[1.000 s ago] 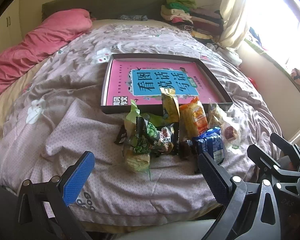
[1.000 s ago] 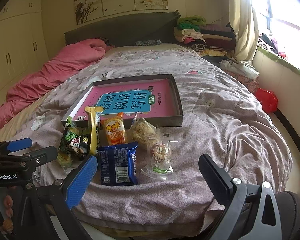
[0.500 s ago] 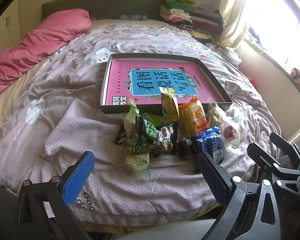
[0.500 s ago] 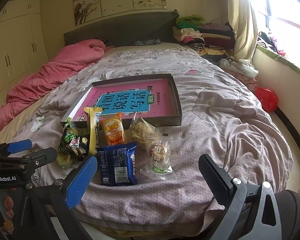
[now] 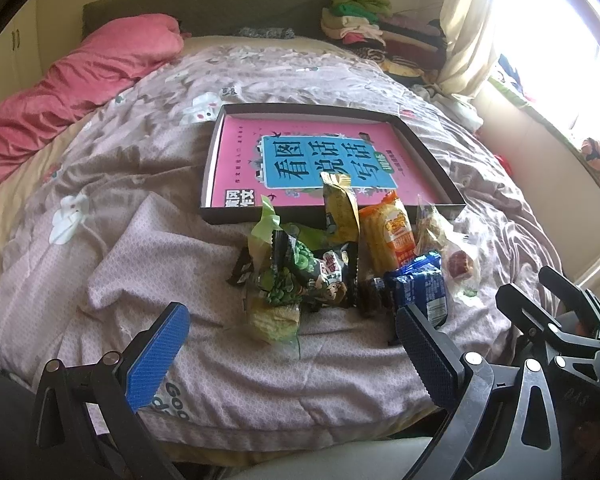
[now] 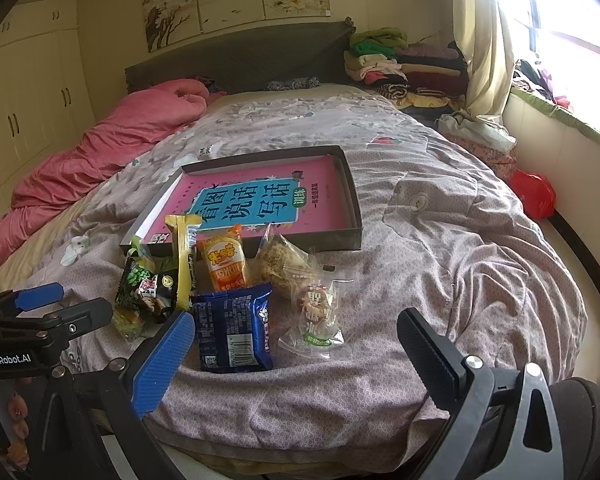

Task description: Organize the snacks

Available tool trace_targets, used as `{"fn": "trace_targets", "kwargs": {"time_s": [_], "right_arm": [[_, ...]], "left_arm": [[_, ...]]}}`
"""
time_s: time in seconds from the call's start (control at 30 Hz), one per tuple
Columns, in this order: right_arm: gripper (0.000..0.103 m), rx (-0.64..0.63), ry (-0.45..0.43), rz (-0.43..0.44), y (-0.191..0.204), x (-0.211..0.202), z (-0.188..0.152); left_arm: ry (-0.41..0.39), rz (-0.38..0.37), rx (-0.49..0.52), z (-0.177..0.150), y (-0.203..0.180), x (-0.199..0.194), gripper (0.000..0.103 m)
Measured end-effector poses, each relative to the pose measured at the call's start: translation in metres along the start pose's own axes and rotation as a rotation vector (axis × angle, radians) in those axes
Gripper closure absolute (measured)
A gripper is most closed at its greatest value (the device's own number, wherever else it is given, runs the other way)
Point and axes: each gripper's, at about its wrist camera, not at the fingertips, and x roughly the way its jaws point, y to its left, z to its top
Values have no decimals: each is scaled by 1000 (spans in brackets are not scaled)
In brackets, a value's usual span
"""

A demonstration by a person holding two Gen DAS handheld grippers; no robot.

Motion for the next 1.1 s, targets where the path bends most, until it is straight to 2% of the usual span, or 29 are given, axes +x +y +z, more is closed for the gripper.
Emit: {"fn": "trace_targets", "kwargs": {"time_s": [0.23,0.57,0.8,1.1], "right_arm": [[1,29,11,0,-7,3,1],[1,92,38,5,-21,13,2],[1,93,51,12,-24,19,3],[1,121,78,14,-35,33,5]], "left_arm": [[28,-13,-21,2,11,5,0],[88,-12,-104,1,35,20,0],[145,-17,-101,-2,41,39,0],[90,-65,-59,12,31,42,4]]}}
